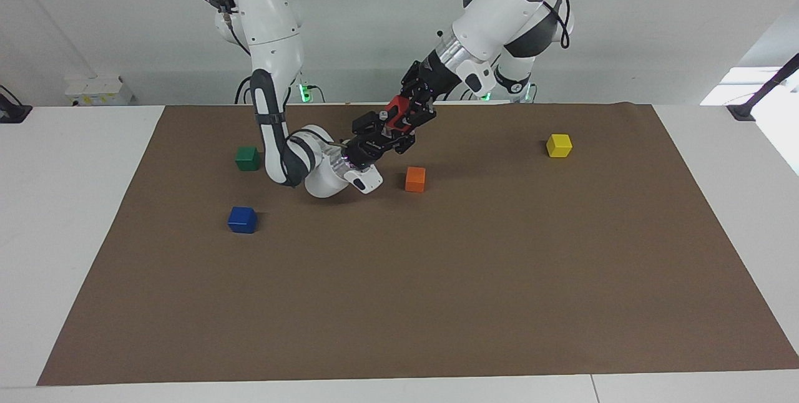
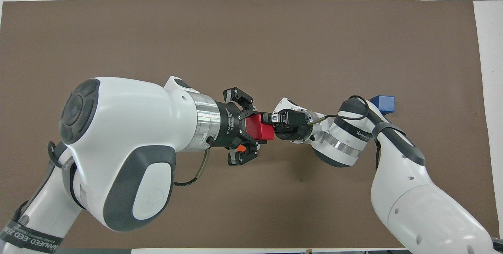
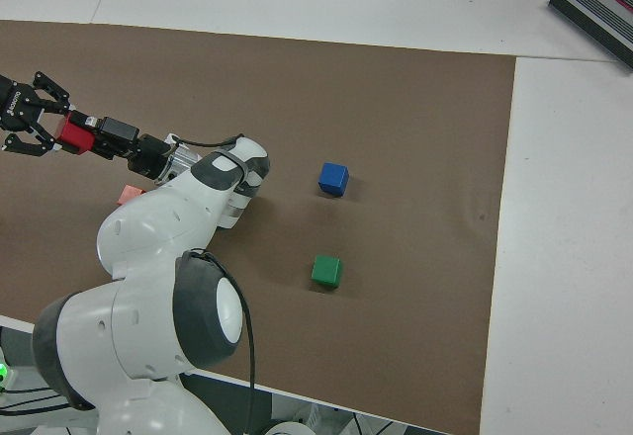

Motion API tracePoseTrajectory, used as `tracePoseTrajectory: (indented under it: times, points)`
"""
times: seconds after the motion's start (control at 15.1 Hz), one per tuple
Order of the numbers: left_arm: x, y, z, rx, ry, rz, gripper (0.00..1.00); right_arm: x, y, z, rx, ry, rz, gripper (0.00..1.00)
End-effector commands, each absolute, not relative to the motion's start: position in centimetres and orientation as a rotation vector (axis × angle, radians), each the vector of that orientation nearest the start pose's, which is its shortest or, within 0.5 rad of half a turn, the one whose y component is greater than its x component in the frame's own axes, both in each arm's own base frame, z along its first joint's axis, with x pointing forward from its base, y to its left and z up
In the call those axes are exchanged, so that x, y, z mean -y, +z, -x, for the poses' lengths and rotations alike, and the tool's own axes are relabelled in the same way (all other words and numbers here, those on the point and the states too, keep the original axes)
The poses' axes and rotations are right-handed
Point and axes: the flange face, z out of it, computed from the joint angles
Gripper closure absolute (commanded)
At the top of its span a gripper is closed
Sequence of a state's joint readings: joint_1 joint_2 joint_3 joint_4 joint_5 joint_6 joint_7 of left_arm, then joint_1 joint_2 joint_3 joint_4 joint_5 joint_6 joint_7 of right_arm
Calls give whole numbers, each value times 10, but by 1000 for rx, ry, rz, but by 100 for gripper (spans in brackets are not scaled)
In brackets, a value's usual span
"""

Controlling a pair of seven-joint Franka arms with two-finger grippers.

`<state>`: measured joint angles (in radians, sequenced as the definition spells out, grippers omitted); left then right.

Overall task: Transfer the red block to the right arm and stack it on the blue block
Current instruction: 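Close the right gripper on the red block, then open the left gripper, then carry the red block toward the blue block while the left gripper retracts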

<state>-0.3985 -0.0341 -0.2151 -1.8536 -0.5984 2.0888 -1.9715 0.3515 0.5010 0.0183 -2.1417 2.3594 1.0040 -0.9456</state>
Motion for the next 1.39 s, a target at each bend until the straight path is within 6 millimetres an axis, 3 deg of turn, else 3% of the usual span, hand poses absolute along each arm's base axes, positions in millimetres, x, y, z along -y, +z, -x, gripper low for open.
tracePoseTrajectory:
  times: [0.0,0.33,0.46,0.73,0.86,0.99,1.13,1.33]
  points:
    - [310,574,-481,-1916,-521,-1849,0,-300,308,-504,-58,-5,709,100]
    - [209,571,-526,-1665,-319,-2035,0,-299,327,-509,-61,-20,751,100]
    - [156,568,-545,-1569,-208,-2109,0,-294,346,-516,-74,-40,817,100]
    - [86,558,-566,-1293,44,-2414,0,-286,387,-519,-79,-60,1006,100]
    - [75,552,-584,-1126,140,-2639,0,-269,408,-523,-72,-71,1135,100]
    - [68,558,-598,-1010,170,-2797,0,-250,434,-524,-63,-68,1286,100]
    - [49,572,-602,-796,78,-2930,0,-231,454,-526,-50,-58,1423,100]
    - [28,596,-599,-419,-8,-3170,0,-202,467,-528,18,-74,1677,100]
